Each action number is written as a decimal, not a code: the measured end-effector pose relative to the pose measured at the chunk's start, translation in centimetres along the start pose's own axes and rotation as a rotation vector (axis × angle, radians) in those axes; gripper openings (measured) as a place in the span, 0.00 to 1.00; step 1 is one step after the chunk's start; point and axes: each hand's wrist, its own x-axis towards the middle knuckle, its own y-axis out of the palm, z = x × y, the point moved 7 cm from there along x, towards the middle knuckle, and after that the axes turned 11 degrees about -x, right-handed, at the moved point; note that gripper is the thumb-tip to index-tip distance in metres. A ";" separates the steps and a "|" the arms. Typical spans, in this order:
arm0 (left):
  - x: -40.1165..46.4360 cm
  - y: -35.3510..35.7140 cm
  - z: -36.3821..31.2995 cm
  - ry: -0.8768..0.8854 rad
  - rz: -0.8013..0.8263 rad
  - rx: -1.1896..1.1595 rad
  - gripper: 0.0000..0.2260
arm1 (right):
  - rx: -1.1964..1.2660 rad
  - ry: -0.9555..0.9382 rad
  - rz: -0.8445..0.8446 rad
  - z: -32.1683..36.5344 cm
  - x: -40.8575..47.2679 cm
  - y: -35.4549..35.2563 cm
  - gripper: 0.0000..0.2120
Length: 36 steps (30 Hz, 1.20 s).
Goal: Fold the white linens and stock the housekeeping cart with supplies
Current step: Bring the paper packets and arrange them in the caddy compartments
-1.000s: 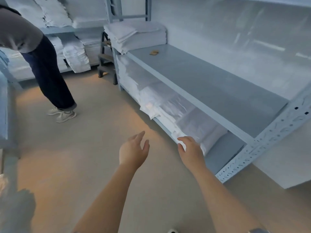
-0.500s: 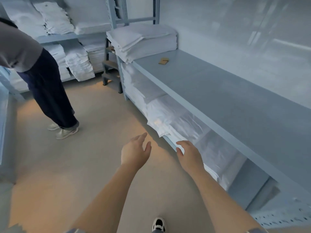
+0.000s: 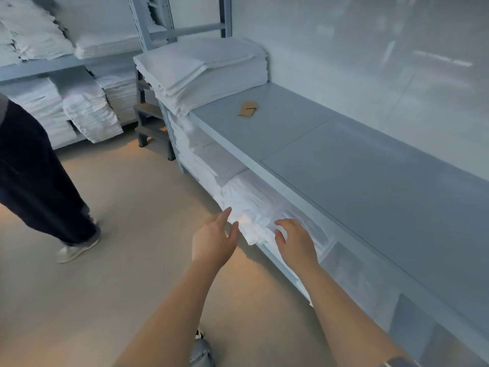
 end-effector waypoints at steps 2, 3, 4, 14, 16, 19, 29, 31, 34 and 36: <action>3.8 -0.4 1.3 0.007 0.016 -0.003 0.20 | -0.006 0.016 -0.010 1.0 3.3 1.1 0.14; 5.8 -0.7 1.9 0.014 0.023 -0.005 0.20 | -0.007 0.025 -0.016 1.6 5.0 1.7 0.14; 7.8 -1.1 2.7 0.024 0.030 -0.006 0.20 | -0.004 0.036 -0.024 2.3 6.7 2.3 0.14; 27.3 -5.7 7.4 0.159 0.110 -0.016 0.21 | 0.015 0.168 -0.132 10.8 22.6 5.4 0.13; 30.3 -5.5 7.3 0.195 0.137 -0.032 0.21 | 0.008 0.199 -0.148 11.3 24.8 5.6 0.13; 34.6 -4.3 7.1 0.239 0.193 -0.054 0.21 | 0.008 0.273 -0.163 11.1 27.9 5.7 0.14; 47.9 1.8 5.7 0.331 0.294 -0.107 0.21 | 0.017 0.375 -0.168 8.4 39.9 6.6 0.14; 51.3 2.6 5.1 0.353 0.320 -0.065 0.21 | 0.020 0.373 -0.153 8.1 43.3 6.5 0.15; 56.2 3.6 4.5 0.381 0.345 0.006 0.22 | 0.000 0.362 -0.114 8.3 47.6 6.3 0.15; 58.7 4.3 4.3 0.395 0.367 0.043 0.23 | -0.023 0.337 -0.118 8.6 49.9 6.2 0.15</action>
